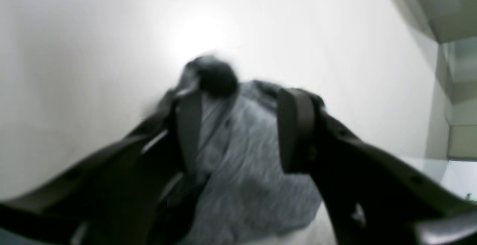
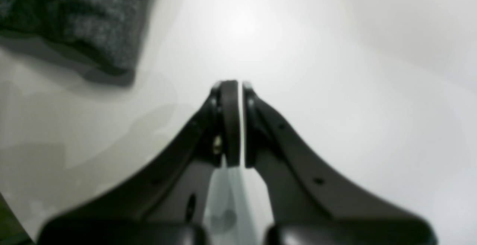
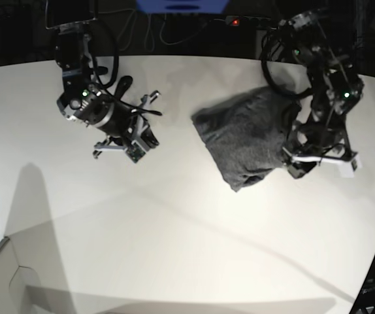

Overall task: Layout the t-shirt on the table in an organized manner, then fold the t-shirt properly
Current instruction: 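Press and tuck the bundle edge with the left gripper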

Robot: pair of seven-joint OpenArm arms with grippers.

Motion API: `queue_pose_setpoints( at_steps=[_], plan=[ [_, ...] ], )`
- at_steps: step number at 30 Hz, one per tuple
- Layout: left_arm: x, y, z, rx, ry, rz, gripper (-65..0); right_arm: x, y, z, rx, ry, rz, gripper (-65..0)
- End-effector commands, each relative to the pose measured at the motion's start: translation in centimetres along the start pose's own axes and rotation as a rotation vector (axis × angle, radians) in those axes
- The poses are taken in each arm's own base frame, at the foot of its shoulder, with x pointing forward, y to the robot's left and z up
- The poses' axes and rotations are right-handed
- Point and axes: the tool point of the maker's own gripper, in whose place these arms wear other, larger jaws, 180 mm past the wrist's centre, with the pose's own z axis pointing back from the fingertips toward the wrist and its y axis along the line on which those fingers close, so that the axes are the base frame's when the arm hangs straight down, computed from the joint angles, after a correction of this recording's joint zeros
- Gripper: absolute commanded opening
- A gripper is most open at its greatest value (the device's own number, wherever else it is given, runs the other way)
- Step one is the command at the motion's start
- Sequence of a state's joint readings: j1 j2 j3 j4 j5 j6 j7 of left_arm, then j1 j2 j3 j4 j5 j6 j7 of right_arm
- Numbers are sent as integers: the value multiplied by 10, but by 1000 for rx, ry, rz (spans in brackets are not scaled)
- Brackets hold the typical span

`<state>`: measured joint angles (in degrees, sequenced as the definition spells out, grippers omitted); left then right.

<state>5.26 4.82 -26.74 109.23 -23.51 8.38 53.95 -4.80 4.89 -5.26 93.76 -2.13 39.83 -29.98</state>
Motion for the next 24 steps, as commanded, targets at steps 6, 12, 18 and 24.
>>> queue_pose_setpoints(
  at_steps=[6,12,18,24],
  plan=[
    [3,-10,-20,23,8,-69,-329,6,-3,6,-3,-34,10,-650],
    [-12,-2,-41,48,71,-52,-329,5,-4,6,-4,-32,9,-650],
    [-12,-3,-45,48,77,-46,-335,5,-4,6,-4,-31,10,-650],
    [-5,3,-45,60,66,-61,-537,5,-4,6,-4,-31,10,-650]
  ],
)
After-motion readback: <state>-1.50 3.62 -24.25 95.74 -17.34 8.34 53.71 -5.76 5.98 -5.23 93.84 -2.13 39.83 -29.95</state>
